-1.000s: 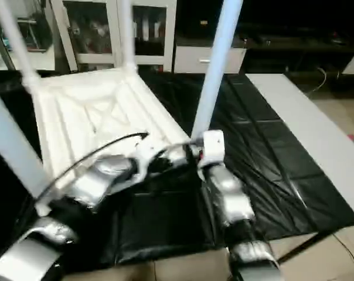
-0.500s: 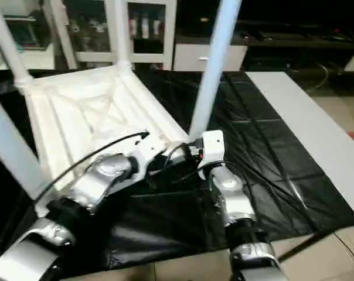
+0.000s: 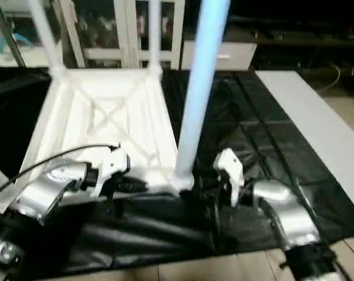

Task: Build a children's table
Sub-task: Rotate leg to tighten

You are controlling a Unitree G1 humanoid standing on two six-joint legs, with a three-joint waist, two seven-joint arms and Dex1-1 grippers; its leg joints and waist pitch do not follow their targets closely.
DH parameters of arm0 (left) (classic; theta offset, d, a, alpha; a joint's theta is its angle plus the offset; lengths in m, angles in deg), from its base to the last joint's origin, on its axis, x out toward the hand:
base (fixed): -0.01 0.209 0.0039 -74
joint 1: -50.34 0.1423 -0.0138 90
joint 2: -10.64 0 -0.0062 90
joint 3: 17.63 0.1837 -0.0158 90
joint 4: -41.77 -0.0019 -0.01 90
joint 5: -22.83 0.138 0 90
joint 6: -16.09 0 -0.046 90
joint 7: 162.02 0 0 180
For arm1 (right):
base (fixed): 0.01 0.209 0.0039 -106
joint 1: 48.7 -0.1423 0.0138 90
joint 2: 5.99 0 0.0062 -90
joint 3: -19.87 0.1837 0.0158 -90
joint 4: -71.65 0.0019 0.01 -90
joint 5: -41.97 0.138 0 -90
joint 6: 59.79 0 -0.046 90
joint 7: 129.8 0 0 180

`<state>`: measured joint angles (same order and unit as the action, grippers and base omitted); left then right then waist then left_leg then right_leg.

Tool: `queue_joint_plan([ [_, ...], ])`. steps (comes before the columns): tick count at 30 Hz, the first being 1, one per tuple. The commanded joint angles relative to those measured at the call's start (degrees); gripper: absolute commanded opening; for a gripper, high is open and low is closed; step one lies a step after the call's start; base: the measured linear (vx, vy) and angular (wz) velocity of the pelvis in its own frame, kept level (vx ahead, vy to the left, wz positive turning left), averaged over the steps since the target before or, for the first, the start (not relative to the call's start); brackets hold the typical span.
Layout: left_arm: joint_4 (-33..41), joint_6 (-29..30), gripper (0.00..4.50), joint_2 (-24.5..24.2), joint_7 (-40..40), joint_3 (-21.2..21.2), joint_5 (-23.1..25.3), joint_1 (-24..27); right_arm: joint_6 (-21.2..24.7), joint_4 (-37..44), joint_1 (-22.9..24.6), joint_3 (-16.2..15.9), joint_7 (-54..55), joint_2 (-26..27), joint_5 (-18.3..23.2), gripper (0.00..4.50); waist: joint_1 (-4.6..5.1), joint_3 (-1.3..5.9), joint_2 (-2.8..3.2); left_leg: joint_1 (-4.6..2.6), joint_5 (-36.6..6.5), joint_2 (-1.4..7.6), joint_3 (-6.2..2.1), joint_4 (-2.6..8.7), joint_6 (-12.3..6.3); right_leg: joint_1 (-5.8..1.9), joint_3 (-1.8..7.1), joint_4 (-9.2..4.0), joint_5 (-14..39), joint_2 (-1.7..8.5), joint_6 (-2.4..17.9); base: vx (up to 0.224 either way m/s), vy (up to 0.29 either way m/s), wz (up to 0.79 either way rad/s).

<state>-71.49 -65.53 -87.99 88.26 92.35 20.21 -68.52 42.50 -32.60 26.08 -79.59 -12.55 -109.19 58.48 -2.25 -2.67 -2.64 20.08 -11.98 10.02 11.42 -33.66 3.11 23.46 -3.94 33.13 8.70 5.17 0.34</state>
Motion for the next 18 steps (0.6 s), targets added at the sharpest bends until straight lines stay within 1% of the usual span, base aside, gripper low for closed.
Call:
queue_joint_plan([
  [1,1.26,0.64,0.00,0.28,3.47,3.54,0.33,0.86,-0.16,0.43,0.17,-0.62,-0.17,-0.44,-0.77,3.76,0.02,2.98,0.06,-0.46,-14.54,3.68,-1.41,4.43,-2.15,-2.37,2.90,-3.63,17.88,3.68,13.32,0.000,0.000,0.00],
  [4,1.51,0.74,0.00,-0.02,4.53,3.95,0.30,0.85,0.39,0.27,-0.13,-0.55,-0.13,-0.05,-0.73,3.76,-0.06,3.04,0.13,-0.44,-14.24,3.66,-1.49,4.42,-1.90,-2.39,2.90,-3.63,18.01,3.69,12.84,0.000,0.000,0.00],
  [7,1.58,0.57,0.00,0.07,4.77,4.12,0.65,1.00,-0.16,-0.49,-0.75,-1.03,-0.29,0.39,-1.53,3.76,-0.20,3.15,0.10,-0.40,-13.01,3.71,-1.48,4.37,-2.08,-2.47,2.86,-3.34,16.08,3.64,13.19,0.000,0.000,0.00],
  [10,1.81,0.66,0.00,0.13,4.67,4.26,0.66,1.10,-0.64,-1.38,-1.59,-0.93,0.02,1.17,-1.24,3.76,-0.36,3.24,-0.27,-0.33,-11.59,3.62,-1.36,4.21,-2.66,-2.59,2.83,-3.11,14.56,3.68,13.74,0.000,0.000,0.00],
  [11,1.86,0.67,0.00,0.13,4.67,4.28,0.64,1.13,-0.64,-1.40,-1.66,-0.95,-0.07,1.23,-1.13,3.61,-0.43,3.21,-0.18,-0.36,-11.57,3.64,-1.38,4.22,-2.67,-2.56,2.84,-3.10,14.73,3.71,13.75,0.000,0.000,0.00],
  [12,1.91,0.67,0.00,0.10,4.65,4.29,0.65,1.18,-0.63,-1.51,-1.71,-1.02,-0.29,1.24,-1.08,3.61,-0.48,3.24,-0.29,-0.38,-11.32,3.64,-1.35,4.18,-2.71,-2.60,2.83,-3.09,14.78,3.70,13.70,0.000,0.000,0.00],
  [13,1.91,0.67,0.00,0.10,4.65,4.29,0.65,1.18,-0.63,-1.51,-1.71,-1.02,-0.29,1.24,-1.08,3.61,-0.56,3.25,-0.21,-0.42,-11.12,3.65,-1.36,4.18,-2.71,-2.59,2.85,-3.06,14.63,3.72,13.73,0.000,0.000,0.00],
  [14,2.03,0.73,0.00,0.07,4.69,4.24,0.70,1.28,-0.66,-1.77,-1.75,-1.02,-0.61,1.31,-1.24,3.47,-0.63,3.27,-0.14,-0.44,-10.77,3.65,-1.33,4.14,-2.76,-2.59,2.85,-3.02,14.19,3.69,13.78,0.000,0.000,0.00],
  [15,2.11,0.75,0.00,0.07,4.66,4.19,0.76,1.36,-0.71,-2.03,-1.78,-1.02,-0.90,1.33,-1.36,3.32,-0.70,3.31,-0.58,-0.39,-10.28,3.64,-1.30,4.08,-2.97,-2.66,2.84,-2.89,13.74,3.69,13.80,0.000,0.000,0.00],
  [16,2.11,0.75,0.00,0.07,4.66,4.19,0.76,1.36,-0.71,-2.03,-1.78,-1.02,-0.90,1.33,-1.36,3.26,-0.78,3.30,-0.48,-0.38,-10.08,3.63,-1.31,4.09,-3.07,-2.67,2.85,-2.86,13.64,3.71,13.80,0.000,0.000,0.00],
  [17,2.27,0.82,0.00,0.04,4.57,4.11,0.76,1.50,-0.67,-2.33,-1.82,-0.93,-1.31,1.37,-1.42,3.21,-0.83,3.32,-0.61,-0.37,-9.70,3.60,-1.26,4.01,-3.24,-2.69,2.85,-2.85,13.58,3.73,13.76,0.000,0.000,0.00],
  [18,2.36,0.91,0.00,0.03,4.53,4.09,0.73,1.54,-0.65,-2.48,-1.85,-0.85,-1.59,1.39,-1.39,3.14,-0.88,3.30,-0.55,-0.39,-9.61,3.62,-1.27,4.02,-3.26,-2.68,2.86,-2.86,13.65,3.76,13.77,0.000,0.000,0.00],
])
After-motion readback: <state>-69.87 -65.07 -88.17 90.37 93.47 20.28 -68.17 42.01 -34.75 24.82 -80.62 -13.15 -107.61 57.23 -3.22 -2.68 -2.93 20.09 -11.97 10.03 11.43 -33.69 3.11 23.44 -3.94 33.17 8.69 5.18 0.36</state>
